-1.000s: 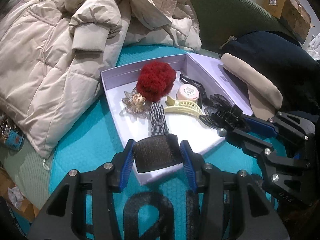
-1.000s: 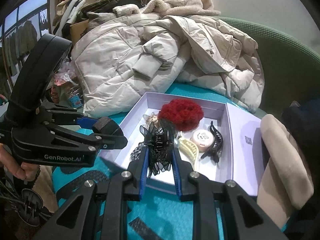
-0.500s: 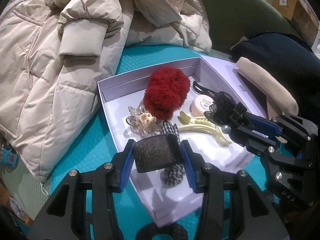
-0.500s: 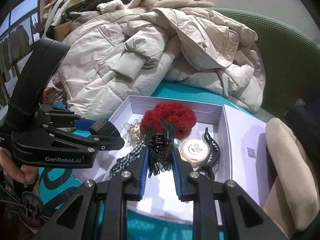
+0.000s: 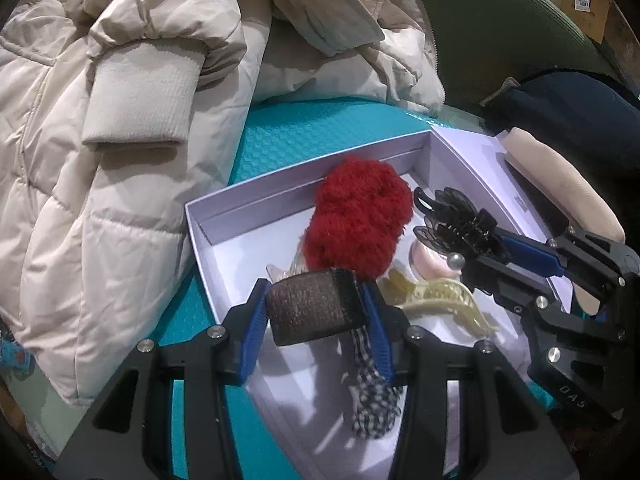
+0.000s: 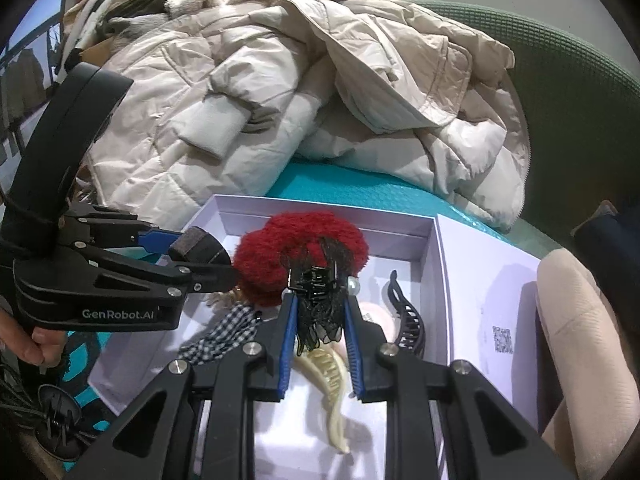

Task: Organize objects
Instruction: 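Release the hair tie band from the left tool while the right tool releases the claw clip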

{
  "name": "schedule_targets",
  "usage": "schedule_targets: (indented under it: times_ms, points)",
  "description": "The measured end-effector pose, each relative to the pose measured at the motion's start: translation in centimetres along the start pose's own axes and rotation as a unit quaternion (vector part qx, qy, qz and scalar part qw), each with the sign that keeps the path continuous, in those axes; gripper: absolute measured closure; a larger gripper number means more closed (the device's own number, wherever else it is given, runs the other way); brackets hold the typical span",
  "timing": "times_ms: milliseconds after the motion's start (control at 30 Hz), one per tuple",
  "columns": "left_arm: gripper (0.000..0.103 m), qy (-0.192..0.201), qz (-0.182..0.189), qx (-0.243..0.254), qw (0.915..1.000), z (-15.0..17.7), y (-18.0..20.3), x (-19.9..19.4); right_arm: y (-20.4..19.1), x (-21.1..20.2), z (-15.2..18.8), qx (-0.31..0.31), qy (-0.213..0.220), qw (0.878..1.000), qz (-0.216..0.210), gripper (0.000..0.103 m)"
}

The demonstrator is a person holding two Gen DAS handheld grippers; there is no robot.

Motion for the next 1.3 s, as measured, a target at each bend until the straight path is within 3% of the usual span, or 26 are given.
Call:
schedule_targets:
  times_ms: [467,1033,1233,1300]
  points:
    - [0.059,0.013,-0.011,0.020,0.9997,-2.3,0.2,1.6,0.8,2.1,-0.2,0.013,-0.023,1.000,0.010,0.081]
    - [0.059,-0.014,-0.006,0.020,0.9997,-2.7,0.7,3.9,0.9,3.5,0.3,0.016,-0.053,0.998,0.020,0.079]
    - [0.051,-0.015,-0.015,0.019,0.9996,-2.5,0.8,3.3,0.6,3.0,0.2,0.015,-0.058,0.998,0.030,0.073]
    - [0.045,-0.017,-0.021,0.016,0.9995,-2.4,0.7,2.9,0.6,2.7,0.2,0.017,-0.058,0.998,0.033,0.061]
Point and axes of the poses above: each gripper's, at about its wrist camera, not at the fingertips, and x roughly the way its jaws point, y to its right, z to its underside, the point moved 3 cm from there along x, roughly the way its jaws point, and after that the axes turned 9 degrees about -y, right-handed, at the moved point
